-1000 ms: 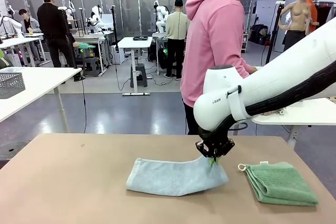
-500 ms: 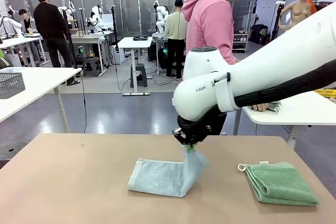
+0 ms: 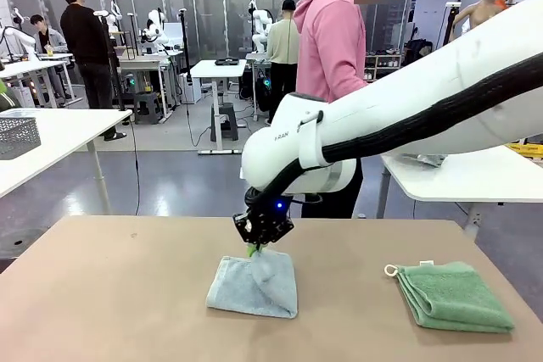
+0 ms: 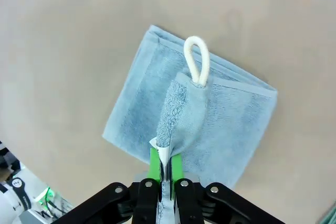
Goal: Fold the towels and place them in the basket.
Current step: When a person lays out a Towel with hook on the table, fold it in half twice.
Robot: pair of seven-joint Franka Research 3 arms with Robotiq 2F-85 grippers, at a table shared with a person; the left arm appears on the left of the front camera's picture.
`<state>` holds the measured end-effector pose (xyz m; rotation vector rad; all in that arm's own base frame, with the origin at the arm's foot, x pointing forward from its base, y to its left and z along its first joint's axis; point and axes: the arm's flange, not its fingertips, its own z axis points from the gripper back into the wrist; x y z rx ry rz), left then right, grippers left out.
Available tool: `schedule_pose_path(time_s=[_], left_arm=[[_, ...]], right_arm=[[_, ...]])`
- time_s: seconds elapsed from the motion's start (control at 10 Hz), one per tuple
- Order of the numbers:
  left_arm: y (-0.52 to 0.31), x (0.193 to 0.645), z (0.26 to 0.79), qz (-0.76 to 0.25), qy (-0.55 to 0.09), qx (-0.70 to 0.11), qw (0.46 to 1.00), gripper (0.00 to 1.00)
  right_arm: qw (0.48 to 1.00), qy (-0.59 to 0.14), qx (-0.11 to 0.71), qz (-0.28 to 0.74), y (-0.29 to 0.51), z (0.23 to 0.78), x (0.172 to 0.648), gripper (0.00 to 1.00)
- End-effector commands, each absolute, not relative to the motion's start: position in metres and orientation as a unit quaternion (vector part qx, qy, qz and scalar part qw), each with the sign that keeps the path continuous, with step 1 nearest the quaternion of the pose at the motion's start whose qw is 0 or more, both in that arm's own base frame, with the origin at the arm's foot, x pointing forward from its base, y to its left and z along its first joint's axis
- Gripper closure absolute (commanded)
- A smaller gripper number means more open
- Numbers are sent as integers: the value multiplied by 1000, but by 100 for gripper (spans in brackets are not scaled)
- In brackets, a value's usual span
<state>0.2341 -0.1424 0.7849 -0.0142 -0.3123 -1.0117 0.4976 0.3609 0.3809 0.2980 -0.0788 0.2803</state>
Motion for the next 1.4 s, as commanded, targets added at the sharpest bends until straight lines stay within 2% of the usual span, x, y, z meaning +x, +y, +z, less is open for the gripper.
schedule_pose_path(time_s=[0.0,0.3,0.4,0.5,0.6,0.8,1.0,1.1,1.2,1.3], left_arm=[[-142,233,787,-478,-152,-5,865,7],[-142,233,787,-478,-152,-5,865,7],[-142,233,787,-478,-152,-5,865,7],[-142,233,787,-478,-152,-5,865,7],[-142,233,787,-478,-152,-5,865,7],[-142,233,787,-478,-152,-5,865,7],[-142,233,787,-478,-152,-5,865,7],[-142,233,787,-478,-152,-5,865,7],[-142,233,787,-478,-152,-5,865,7],[-142,233,787,-478,-152,-5,865,7]], right_arm=[[975,-41,167,137,377,371,509,100],[976,-34,170,129,395,348,521,100],[975,-37,178,128,397,346,524,68],[975,-37,181,125,397,345,524,52],[974,-38,186,124,397,346,524,29],[972,-38,197,123,394,343,523,0],[970,-40,205,124,390,343,522,0],[969,-41,208,125,386,343,522,11],[968,-43,213,128,383,342,522,1],[968,-43,213,127,379,341,523,0]])
